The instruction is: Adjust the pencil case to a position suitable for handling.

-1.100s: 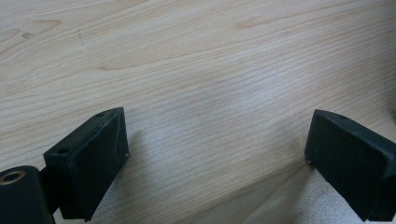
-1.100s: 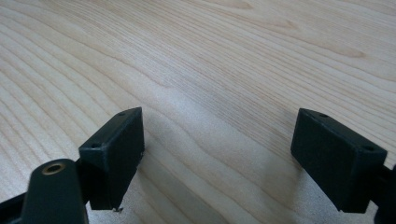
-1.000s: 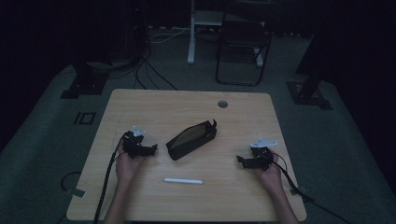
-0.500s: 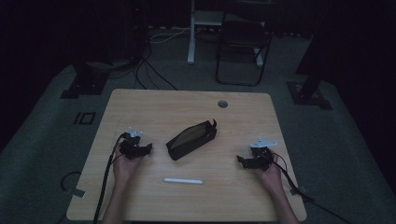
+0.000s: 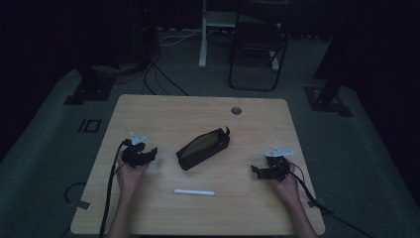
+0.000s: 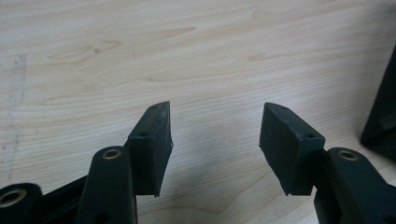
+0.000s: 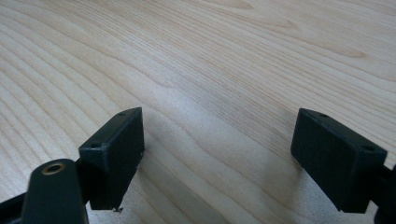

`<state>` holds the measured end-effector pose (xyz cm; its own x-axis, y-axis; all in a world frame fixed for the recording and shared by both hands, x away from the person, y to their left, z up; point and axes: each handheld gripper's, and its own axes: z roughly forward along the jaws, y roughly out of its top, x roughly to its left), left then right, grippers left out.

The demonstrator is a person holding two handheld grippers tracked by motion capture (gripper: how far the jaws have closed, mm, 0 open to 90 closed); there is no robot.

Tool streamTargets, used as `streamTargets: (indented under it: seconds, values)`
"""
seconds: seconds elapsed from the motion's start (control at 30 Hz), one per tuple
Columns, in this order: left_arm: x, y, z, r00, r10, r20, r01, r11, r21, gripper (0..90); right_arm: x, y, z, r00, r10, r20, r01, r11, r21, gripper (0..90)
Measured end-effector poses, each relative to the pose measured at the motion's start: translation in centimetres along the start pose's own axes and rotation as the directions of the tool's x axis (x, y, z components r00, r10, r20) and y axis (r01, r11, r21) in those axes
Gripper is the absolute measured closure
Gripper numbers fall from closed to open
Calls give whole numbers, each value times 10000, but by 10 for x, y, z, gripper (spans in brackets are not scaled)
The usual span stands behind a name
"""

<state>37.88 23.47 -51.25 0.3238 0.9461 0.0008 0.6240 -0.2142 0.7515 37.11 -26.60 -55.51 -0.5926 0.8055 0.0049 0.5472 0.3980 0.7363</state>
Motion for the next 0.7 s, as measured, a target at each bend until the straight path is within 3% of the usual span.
streamTargets:
  seconds: [0.37, 0.7]
  values:
    - [-17, 15, -16, 9991, 376, 201, -367, 9985, -417, 436, 0, 0, 0, 10000, 1, 0, -1, 10000, -1, 175]
    - [-36, 28, -28, 9958, 657, 639, -606, 9950, -794, 430, 0, 0, 0, 10000, -3, 1, 3, 10000, -1, 175]
